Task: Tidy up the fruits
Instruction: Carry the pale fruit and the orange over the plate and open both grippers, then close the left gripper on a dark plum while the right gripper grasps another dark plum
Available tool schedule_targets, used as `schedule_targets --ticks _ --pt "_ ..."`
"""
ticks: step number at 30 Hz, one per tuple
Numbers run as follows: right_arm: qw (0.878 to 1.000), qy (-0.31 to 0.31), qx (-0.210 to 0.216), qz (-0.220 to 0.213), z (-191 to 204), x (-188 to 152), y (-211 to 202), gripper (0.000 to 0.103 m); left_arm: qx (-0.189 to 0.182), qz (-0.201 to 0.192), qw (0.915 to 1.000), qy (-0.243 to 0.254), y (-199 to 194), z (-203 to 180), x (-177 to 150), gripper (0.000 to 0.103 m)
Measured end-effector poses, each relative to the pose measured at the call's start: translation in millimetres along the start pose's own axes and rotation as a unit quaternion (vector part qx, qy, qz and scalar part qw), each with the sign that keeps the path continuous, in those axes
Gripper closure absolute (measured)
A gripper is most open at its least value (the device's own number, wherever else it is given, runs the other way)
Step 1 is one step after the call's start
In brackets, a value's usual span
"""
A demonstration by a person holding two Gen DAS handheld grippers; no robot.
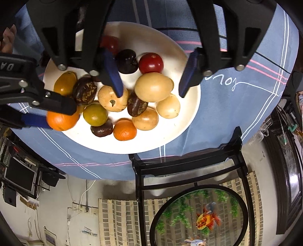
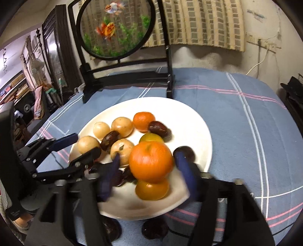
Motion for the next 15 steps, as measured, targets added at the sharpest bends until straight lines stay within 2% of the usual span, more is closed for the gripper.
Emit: schedule_targets --ticks 7,15 --pt "1.0 0.014 0.004 -0.027 -6 5 -29 0.034 0.003 -0.019 0.9998 0.003 -20 0 -1 0.037" --pt "0.998 0.041 0.006 -0.041 -13 -22 -64 0.034 -0.002 -0.035 0.9994 -0.005 -56 1 -19 0.033"
Point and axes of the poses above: each gripper's, at about its wrist camera, not at the fingertips, and y roughly the way its jaws point, z to its left, x to its top, the point moved 8 cm from there along y, roughly the way its jaws point, and after that the axes turned 6 degrees about -y, right-handed, at the moved point
